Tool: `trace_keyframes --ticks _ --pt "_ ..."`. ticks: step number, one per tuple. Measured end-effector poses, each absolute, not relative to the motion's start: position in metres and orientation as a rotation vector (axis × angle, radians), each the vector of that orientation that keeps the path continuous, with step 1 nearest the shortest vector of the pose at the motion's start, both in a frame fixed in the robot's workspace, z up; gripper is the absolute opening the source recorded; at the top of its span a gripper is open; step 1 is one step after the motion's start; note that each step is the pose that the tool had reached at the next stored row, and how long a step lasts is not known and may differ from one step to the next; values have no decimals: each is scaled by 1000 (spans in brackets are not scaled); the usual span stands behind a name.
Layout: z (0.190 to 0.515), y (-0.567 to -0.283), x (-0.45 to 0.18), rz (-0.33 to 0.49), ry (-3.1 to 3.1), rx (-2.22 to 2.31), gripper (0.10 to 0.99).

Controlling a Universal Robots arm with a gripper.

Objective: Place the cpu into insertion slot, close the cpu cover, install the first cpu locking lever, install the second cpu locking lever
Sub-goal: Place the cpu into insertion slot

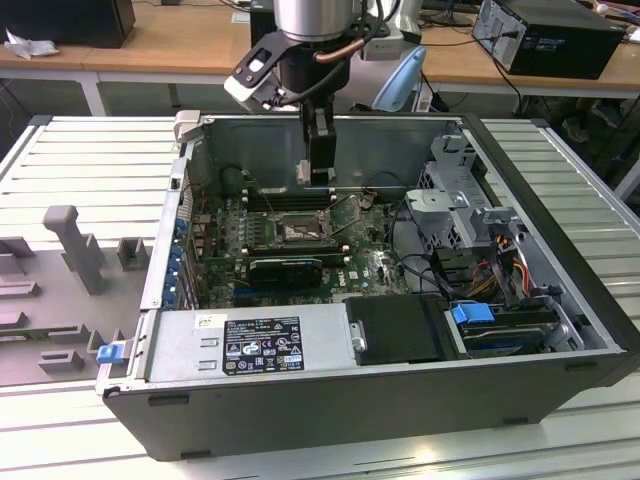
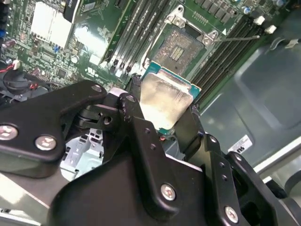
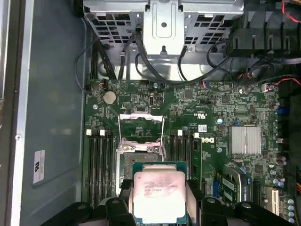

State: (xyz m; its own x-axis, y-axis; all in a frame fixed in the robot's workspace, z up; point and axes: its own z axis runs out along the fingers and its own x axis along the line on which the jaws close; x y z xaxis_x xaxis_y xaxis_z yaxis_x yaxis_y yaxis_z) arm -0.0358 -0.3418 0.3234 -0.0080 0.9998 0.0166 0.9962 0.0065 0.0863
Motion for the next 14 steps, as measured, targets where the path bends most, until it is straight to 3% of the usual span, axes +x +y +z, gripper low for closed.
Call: trace_keyframes --ticks 14 --pt "287 -339 -36 99 2188 2170 533"
